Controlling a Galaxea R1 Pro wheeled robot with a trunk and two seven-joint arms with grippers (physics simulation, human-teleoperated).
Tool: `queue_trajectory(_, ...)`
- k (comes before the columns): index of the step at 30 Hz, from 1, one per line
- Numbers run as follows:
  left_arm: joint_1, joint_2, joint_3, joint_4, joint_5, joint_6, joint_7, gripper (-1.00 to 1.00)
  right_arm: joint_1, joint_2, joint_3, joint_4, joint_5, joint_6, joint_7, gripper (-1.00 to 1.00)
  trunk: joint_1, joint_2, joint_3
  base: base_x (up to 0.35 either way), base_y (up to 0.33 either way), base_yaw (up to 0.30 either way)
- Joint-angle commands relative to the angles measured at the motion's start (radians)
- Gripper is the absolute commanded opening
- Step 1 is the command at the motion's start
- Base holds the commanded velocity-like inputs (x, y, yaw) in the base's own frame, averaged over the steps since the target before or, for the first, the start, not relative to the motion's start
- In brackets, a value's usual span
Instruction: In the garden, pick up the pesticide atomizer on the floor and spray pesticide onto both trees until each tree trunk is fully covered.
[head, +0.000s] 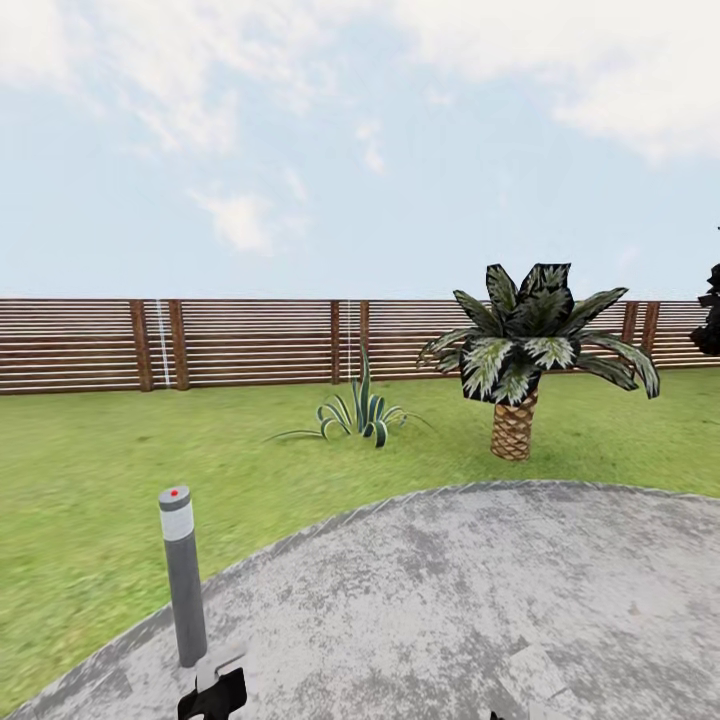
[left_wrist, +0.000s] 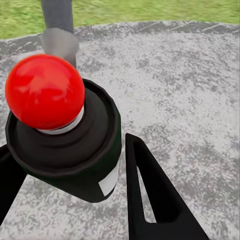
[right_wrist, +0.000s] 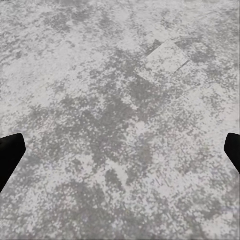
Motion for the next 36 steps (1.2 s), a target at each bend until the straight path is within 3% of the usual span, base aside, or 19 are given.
queue_trajectory(1, -0.001, 0.0, -0.009, 0.0, 0.007, -0.003, 0.005, -1.0, -0.001, 0.001, -0.002, 0.0, 0.001, -0.003, -0.002, 1.0, -0.004, 0.006, 0.002, 0.0, 0.0, 0.0)
queue_trajectory(36, -0.001, 0.0, -0.009, 0.0, 0.007, -0.003, 0.005, -1.0, -0.001, 0.002, -0.001, 0.002, 0.002, -0.003, -0.002, 1.0, -0.138, 0.251, 0.112, 0.0, 0.0, 0.0)
